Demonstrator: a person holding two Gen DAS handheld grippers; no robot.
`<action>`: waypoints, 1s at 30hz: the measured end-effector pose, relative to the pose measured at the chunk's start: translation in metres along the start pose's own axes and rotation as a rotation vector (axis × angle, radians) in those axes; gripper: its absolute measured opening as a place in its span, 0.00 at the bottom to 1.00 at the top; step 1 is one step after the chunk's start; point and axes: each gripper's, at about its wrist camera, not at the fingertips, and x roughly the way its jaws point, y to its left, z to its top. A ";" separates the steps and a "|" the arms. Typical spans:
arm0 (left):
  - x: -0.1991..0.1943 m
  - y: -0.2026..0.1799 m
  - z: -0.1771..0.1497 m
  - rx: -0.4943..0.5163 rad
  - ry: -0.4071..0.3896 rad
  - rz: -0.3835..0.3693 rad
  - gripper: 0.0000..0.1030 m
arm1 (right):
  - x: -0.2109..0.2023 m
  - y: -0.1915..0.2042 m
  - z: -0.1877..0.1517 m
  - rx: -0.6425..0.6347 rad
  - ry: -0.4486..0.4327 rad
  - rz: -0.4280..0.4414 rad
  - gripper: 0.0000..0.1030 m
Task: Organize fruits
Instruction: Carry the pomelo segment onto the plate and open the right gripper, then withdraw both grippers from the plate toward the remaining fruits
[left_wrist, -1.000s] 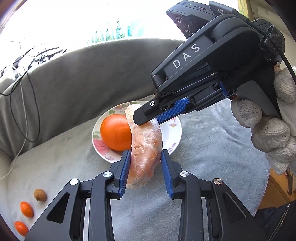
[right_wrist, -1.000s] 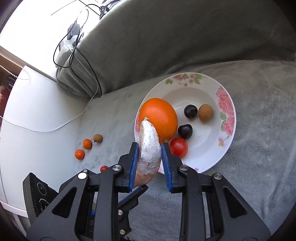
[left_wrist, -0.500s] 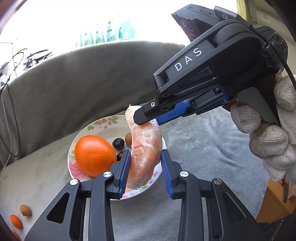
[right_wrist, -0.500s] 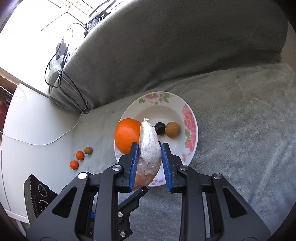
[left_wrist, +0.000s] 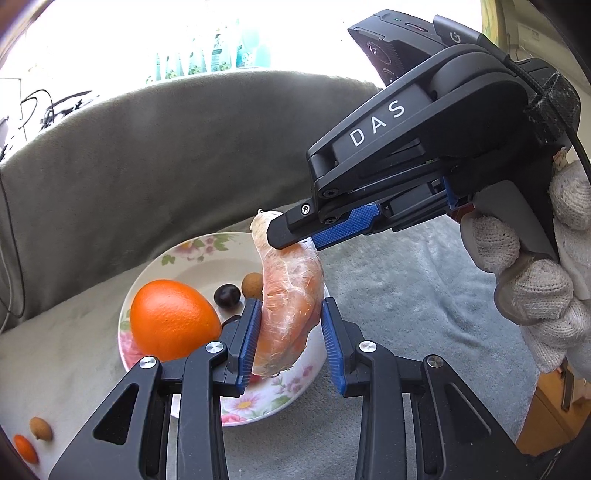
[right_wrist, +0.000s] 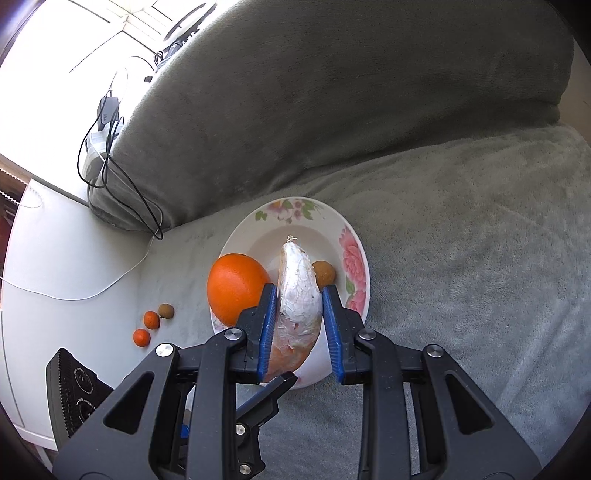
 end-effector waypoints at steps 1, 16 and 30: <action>-0.001 -0.001 0.001 -0.001 -0.001 0.001 0.31 | 0.000 0.000 0.000 -0.004 -0.002 -0.002 0.26; -0.009 0.000 0.000 0.009 -0.030 0.023 0.53 | -0.013 0.017 0.002 -0.075 -0.088 -0.076 0.65; -0.033 0.007 -0.010 -0.031 -0.045 0.034 0.65 | -0.029 0.043 -0.011 -0.192 -0.168 -0.105 0.77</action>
